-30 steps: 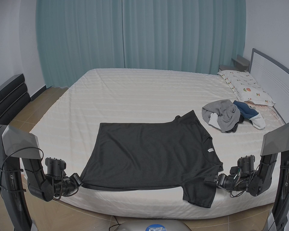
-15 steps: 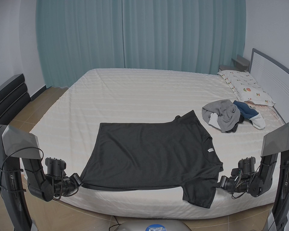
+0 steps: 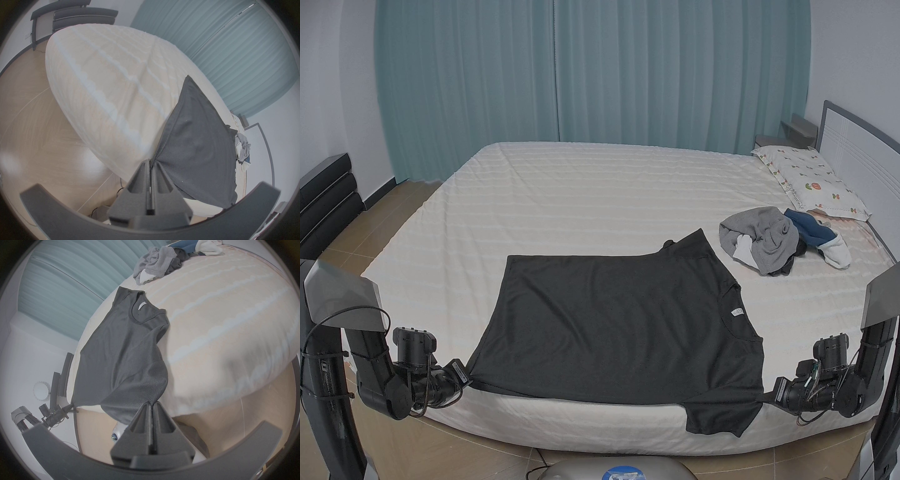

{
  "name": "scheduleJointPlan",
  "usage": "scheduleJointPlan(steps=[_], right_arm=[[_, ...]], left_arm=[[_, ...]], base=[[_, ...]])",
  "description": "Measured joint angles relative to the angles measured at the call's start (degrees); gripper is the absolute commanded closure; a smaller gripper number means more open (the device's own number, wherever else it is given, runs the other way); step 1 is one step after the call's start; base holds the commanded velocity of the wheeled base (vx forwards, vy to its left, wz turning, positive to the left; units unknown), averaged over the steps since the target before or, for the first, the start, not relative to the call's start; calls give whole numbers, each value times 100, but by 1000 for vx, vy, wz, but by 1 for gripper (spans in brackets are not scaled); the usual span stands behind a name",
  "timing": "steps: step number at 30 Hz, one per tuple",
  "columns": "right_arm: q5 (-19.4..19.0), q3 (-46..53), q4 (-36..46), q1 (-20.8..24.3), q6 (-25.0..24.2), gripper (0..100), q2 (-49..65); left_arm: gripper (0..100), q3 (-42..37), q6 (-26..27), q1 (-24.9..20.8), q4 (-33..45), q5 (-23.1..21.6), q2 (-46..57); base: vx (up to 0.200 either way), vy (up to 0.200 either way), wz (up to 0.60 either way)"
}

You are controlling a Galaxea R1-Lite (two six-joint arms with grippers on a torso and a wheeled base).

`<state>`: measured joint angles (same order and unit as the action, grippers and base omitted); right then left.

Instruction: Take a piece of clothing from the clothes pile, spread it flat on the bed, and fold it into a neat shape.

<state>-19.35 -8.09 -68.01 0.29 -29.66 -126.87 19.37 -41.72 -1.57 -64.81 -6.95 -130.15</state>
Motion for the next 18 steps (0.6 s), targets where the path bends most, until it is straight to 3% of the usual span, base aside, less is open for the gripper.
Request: scheduleJointPlan(steps=[5,9,18], right_arm=[[-38,363,-9,-69,106,100,215],[-41,601,-41,-104,240,100,333],[-38,705,484,-148,407,100,663]], left_arm=[[100,-243,134,6,-677,20,-1],[100,-595,619,12,-1136,33,-26],[100,-1047,1167,17,-1284,200,-94]], base=[[0,0,0],[0,0,0],[0,0,0]])
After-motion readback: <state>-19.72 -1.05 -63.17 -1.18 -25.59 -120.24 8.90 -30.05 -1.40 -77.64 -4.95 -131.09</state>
